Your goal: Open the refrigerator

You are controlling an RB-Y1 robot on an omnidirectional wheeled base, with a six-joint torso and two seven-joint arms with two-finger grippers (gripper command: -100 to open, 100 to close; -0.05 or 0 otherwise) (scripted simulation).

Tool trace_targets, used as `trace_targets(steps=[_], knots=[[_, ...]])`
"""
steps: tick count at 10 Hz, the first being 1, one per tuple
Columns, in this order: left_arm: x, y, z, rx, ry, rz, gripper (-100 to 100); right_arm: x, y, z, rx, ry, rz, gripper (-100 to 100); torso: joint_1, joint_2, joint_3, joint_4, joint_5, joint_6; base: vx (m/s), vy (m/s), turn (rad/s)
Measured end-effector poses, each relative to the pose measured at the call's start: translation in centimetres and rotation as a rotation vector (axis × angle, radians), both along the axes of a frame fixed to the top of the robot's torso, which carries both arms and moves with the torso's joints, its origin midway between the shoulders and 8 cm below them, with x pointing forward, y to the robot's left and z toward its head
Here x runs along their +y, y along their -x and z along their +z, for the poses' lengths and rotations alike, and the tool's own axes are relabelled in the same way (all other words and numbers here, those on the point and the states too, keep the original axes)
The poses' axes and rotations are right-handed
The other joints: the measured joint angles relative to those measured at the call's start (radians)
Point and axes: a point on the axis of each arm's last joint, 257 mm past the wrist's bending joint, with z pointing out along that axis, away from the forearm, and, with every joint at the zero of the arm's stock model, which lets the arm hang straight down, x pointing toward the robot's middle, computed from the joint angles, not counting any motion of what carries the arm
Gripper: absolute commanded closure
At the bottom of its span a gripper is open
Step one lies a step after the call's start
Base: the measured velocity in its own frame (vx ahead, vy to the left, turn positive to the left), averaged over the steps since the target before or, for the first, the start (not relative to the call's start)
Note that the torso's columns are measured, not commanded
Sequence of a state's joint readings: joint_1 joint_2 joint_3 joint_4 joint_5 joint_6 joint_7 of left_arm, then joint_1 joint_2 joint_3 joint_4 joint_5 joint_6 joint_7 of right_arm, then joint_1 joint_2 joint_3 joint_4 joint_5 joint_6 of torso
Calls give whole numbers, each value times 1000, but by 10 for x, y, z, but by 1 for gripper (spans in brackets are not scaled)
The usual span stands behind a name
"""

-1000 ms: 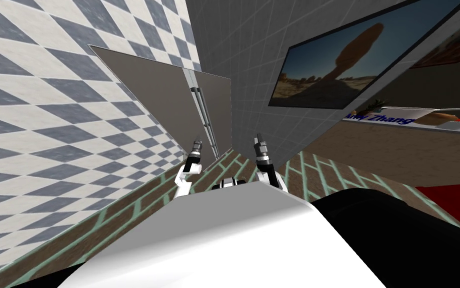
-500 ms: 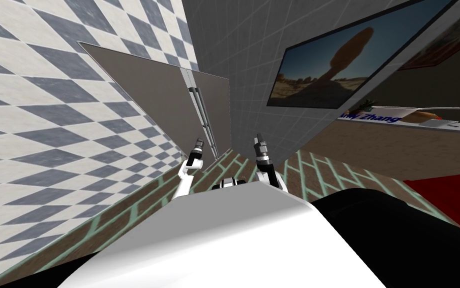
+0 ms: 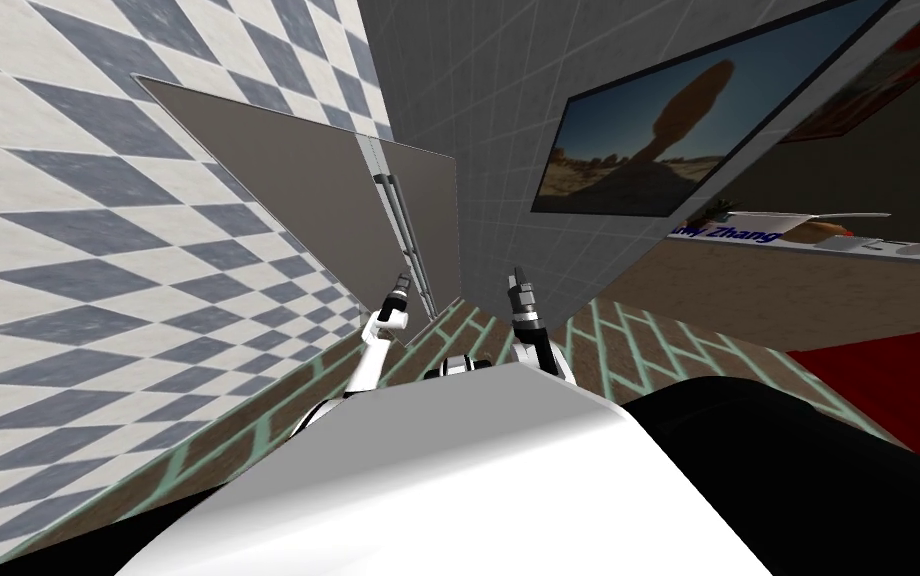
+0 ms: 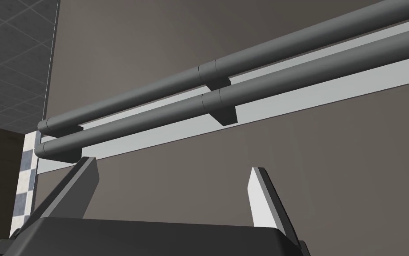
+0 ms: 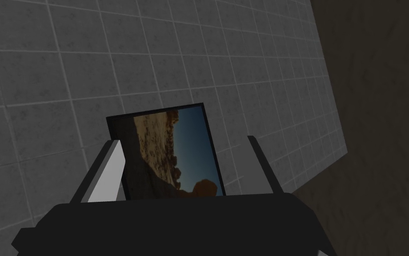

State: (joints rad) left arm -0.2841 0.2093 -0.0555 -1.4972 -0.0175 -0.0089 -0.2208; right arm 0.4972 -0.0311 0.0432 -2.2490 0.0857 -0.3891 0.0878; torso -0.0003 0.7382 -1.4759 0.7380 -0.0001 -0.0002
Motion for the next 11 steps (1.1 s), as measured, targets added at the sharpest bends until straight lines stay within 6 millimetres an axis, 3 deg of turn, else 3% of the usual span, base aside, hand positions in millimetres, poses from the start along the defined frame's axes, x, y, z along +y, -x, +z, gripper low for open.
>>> trace_targets(steps=[11], knots=[[2,-73,-18,157,-152,46,-100,0,0,0,0,0,0,0,0,0,0,0,0,0,9,25,-52]])
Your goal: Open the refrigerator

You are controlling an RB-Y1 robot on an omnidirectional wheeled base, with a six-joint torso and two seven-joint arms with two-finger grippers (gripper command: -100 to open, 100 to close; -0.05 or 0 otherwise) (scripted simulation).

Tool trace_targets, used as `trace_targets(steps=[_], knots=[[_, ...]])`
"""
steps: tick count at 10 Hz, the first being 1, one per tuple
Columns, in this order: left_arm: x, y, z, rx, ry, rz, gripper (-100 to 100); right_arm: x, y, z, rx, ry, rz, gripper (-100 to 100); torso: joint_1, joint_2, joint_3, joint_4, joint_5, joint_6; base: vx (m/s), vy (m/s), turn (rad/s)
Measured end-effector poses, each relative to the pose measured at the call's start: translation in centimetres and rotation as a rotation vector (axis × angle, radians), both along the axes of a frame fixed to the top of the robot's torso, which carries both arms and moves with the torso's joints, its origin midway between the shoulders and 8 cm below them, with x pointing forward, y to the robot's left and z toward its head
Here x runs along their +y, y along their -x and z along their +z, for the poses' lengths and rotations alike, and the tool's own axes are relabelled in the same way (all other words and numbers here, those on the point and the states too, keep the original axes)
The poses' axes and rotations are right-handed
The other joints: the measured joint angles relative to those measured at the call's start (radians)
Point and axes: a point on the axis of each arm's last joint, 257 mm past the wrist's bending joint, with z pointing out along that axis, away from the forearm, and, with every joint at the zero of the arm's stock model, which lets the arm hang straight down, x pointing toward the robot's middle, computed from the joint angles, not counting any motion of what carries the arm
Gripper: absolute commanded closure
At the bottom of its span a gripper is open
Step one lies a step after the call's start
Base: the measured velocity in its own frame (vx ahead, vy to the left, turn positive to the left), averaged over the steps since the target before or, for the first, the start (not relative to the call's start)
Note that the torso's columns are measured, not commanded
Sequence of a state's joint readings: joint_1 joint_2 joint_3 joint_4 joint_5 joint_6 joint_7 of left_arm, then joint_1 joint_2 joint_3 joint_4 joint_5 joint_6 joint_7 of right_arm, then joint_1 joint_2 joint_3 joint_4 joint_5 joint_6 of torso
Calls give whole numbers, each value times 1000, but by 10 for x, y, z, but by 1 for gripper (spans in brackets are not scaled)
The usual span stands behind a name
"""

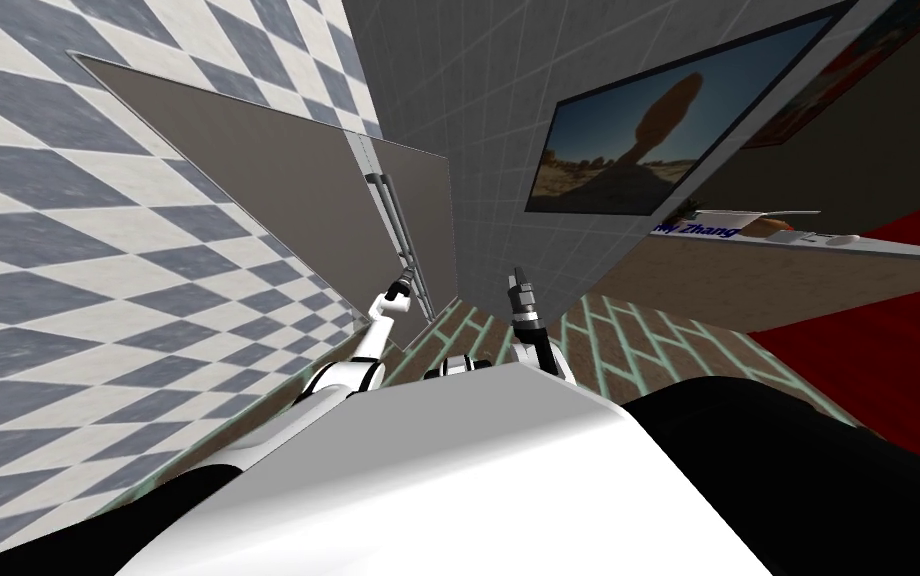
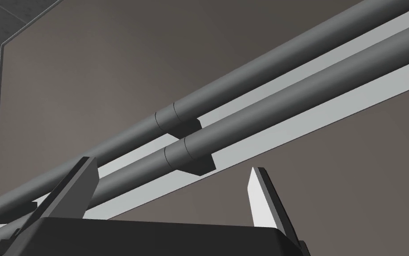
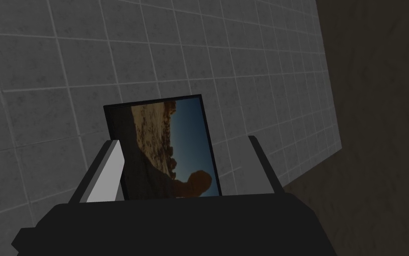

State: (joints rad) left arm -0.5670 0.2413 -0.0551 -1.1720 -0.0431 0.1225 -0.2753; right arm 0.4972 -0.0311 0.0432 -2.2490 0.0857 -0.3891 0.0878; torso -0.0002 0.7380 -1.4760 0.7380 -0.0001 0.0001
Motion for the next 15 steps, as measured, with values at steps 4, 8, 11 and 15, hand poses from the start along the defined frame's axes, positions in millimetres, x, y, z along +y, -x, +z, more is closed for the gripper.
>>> trace_targets(steps=[4,8,11,15], knots=[[5,-17,-6,54,-43,21,-100,0,0,0,0,0,0,0,0,0,0,0,0,0,7,19,-37],[12,-34,-7,103,-91,45,-100,0,0,0,0,0,0,0,0,0,0,0,0,0,6,21,-48],[17,-41,-8,136,-118,62,-100,0,0,0,0,0,0,0,0,0,0,0,0,0,5,16,-30],[27,-53,-6,179,-158,88,-100,0,0,0,0,0,0,0,0,0,0,0,0,0,6,17,-41]])
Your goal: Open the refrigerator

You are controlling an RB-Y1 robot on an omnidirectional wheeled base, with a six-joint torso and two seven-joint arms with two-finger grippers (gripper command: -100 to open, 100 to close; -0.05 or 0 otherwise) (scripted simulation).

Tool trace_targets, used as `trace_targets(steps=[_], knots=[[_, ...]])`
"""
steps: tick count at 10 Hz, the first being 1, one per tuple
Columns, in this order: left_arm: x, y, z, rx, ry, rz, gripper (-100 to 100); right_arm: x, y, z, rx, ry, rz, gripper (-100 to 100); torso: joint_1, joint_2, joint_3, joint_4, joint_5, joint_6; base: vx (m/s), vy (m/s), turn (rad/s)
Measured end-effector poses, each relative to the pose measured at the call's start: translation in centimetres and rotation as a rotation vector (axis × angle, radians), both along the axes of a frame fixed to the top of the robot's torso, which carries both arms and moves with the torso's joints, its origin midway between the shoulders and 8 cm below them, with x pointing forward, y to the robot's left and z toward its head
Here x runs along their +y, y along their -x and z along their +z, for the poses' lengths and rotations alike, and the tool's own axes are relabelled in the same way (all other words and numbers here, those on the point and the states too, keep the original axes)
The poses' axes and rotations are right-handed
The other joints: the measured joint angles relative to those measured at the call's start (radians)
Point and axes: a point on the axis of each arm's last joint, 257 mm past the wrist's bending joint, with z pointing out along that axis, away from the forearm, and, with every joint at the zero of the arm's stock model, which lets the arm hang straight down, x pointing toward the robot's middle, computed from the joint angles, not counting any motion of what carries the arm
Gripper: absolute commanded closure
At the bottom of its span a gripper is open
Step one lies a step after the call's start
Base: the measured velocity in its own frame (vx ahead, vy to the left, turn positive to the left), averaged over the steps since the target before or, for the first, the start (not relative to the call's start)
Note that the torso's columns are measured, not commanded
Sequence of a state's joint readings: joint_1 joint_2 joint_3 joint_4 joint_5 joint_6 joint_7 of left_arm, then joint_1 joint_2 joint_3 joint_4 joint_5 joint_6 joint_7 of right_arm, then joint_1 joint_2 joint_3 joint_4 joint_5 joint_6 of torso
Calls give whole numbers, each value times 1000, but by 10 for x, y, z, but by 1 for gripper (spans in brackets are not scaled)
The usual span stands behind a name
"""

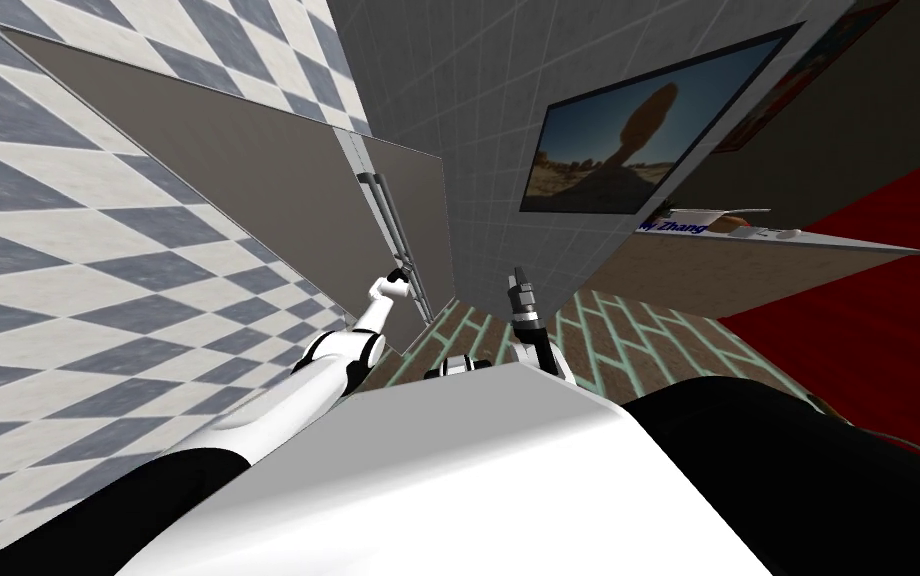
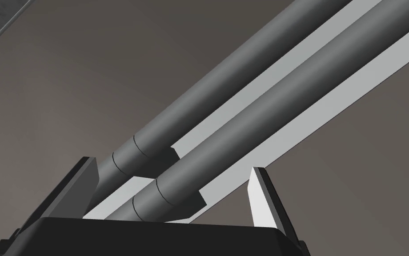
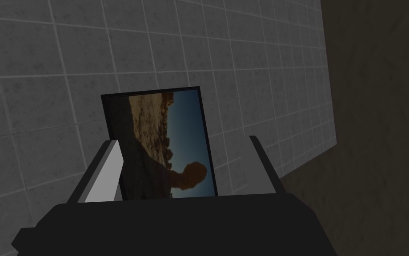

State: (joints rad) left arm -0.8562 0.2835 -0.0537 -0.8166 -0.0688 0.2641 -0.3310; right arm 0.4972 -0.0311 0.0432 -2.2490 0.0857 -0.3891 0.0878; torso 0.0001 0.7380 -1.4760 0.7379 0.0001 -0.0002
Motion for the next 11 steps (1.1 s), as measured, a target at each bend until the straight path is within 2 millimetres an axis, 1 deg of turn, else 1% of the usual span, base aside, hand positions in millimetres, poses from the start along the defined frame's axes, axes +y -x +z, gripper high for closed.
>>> trace_targets(steps=[6,9,10,11], knots=[[19,-13,8,63,-61,47,-100,0,0,0,0,0,0,0,0,0,0,0,0,0,5,20,-39],[36,-19,16,92,-93,79,-100,0,0,0,0,0,0,0,0,0,0,0,0,0,5,16,-30],[37,-19,16,95,-95,80,-100,0,0,0,0,0,0,0,-1,0,0,0,0,0,0,0,0],[36,-19,16,95,-95,80,100,0,0,0,0,0,0,0,-1,0,0,0,0,0,0,0,0]])
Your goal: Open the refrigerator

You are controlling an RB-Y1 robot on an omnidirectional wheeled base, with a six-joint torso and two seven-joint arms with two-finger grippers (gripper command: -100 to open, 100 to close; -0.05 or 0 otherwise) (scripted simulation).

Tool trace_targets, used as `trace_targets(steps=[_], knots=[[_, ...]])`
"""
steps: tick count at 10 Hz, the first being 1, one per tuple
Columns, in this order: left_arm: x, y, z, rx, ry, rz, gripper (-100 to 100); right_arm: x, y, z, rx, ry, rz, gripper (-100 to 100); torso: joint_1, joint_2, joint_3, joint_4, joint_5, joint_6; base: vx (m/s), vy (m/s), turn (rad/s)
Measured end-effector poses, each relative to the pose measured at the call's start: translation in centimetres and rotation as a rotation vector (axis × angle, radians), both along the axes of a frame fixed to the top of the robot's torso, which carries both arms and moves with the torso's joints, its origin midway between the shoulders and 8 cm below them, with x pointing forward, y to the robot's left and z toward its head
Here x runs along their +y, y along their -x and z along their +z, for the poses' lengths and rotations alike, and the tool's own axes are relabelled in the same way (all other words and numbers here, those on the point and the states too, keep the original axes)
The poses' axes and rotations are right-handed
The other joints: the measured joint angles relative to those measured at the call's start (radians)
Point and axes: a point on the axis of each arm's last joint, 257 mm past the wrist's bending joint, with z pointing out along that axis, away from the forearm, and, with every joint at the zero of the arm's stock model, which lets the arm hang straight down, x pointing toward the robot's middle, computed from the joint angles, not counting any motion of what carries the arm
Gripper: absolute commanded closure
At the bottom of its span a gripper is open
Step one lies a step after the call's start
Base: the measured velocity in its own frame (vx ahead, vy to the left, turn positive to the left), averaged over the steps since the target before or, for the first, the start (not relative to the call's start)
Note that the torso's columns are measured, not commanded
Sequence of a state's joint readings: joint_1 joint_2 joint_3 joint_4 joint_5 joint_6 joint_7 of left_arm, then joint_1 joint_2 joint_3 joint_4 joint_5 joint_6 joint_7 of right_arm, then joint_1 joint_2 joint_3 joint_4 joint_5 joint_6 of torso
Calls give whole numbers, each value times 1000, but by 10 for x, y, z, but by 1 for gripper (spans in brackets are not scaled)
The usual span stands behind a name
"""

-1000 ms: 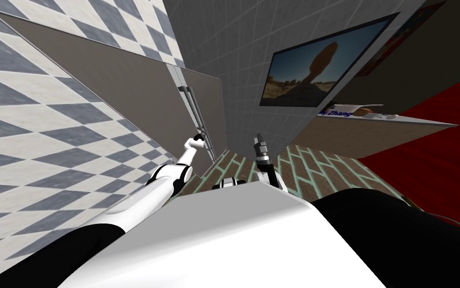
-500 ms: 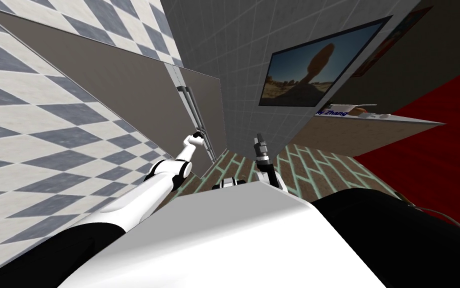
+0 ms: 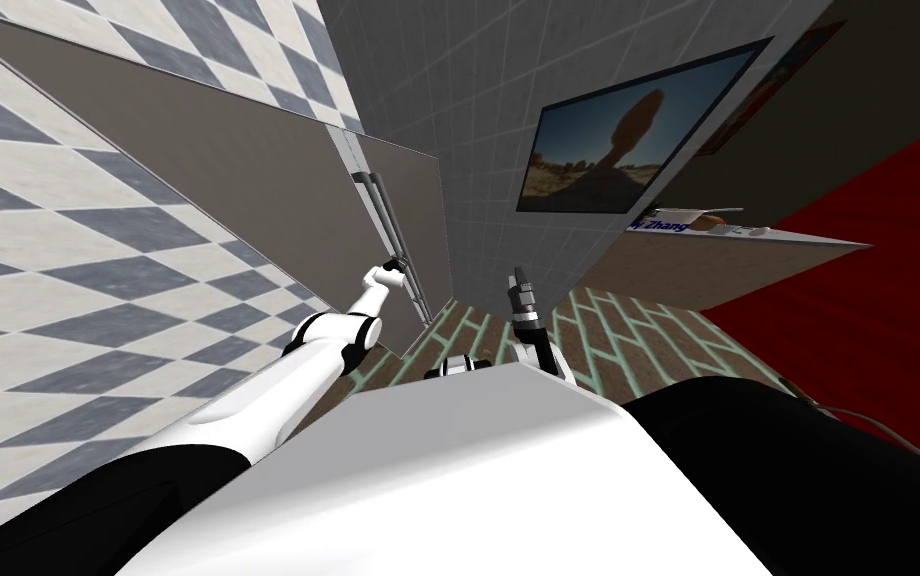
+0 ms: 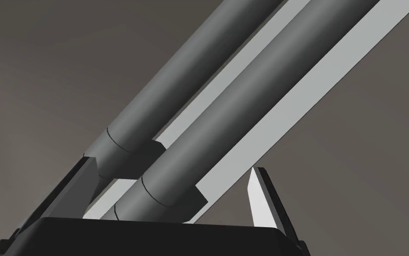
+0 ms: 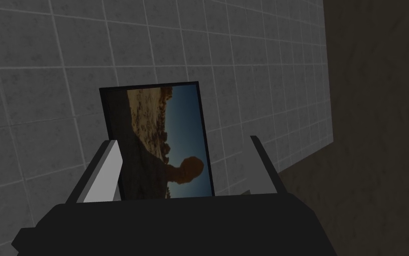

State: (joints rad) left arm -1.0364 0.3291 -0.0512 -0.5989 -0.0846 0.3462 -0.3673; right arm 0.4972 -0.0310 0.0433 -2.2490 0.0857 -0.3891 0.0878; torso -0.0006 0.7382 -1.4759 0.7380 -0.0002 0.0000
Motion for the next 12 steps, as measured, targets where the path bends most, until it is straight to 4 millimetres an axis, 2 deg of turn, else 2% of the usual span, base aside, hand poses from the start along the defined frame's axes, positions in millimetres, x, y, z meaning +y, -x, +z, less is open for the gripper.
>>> trace_targets(steps=[1,2,3,6,8,10,12], knots=[[0,0,0,0,-1,0,100,0,0,0,0,0,0,0,0,0,0,0,0,0,-93,170,-106],[-11,-1,1,3,-8,-17,100,0,0,0,0,0,0,0,7,3,2,0,4,7,-141,232,-191],[-21,-2,2,-1,-7,-34,100,0,0,0,0,0,0,0,6,4,3,-1,4,4,-153,221,-172],[-72,-4,0,4,0,-100,100,0,0,0,0,0,0,0,0,-1,-1,0,0,0,-160,189,-122],[-80,-1,-2,8,0,-112,100,0,0,0,0,0,0,0,-7,-8,-5,-2,-2,0,-75,90,-80],[-121,0,5,4,2,-166,100,0,0,0,0,0,0,0,5,6,3,2,2,0,-173,190,-170],[-132,3,3,0,1,-185,100,0,0,0,0,0,0,0,0,-4,-2,-1,0,-1,-100,145,-81]])
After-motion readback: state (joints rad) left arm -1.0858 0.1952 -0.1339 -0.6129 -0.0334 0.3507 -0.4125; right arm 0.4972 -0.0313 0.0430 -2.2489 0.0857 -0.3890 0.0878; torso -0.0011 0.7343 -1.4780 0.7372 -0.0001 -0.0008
